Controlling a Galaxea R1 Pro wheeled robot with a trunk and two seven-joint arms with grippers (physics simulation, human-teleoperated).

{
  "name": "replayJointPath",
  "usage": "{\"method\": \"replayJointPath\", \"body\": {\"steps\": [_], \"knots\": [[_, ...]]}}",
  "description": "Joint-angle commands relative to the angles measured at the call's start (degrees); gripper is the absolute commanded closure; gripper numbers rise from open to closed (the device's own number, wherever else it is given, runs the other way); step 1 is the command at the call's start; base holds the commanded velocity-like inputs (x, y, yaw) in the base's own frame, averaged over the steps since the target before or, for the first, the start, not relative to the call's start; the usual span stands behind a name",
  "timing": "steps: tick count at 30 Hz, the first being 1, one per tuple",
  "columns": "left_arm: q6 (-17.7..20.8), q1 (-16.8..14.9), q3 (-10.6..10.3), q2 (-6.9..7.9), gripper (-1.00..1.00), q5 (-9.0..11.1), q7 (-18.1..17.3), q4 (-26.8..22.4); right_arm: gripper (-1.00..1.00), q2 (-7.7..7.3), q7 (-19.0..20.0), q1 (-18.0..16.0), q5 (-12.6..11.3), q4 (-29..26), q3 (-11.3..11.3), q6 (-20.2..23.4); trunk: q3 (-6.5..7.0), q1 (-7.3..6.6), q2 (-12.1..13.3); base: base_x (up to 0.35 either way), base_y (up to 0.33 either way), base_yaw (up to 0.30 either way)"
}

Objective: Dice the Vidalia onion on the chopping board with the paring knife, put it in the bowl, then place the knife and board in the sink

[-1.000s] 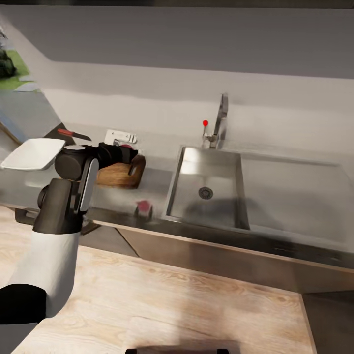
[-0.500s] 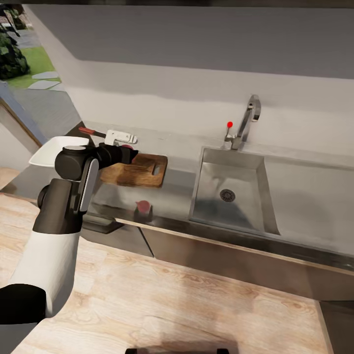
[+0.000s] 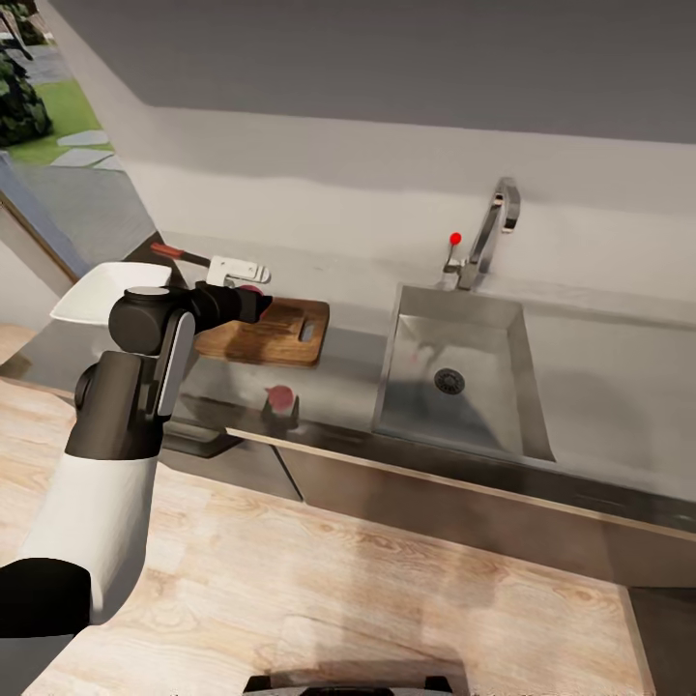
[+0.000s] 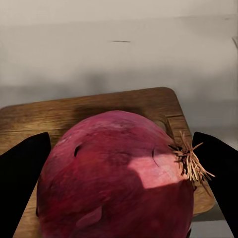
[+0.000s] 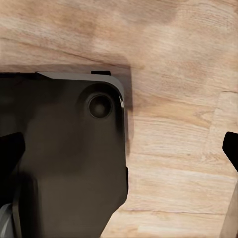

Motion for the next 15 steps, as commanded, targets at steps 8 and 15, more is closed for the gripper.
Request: {"method": "replayJointPath", "body": {"steps": [8,15], "knots": [[0.2,0.0,-0.1,0.05,1.0,-0.2,-0.2,-0.1,-1.0,-0.17,-0.4,0.0,0.3,0.0,0.3,-0.1,-0.24,0.03,-0.1,0.0,0.0,0.0],[0.2,0.0,-0.1,0.04,1.0,-0.2,-0.2,-0.2,-1.0,-0.11,-0.4,0.0,0.3,0.0,0.3,-0.1,-0.25,0.03,-0.1,0.002,0.0,0.0]]}}
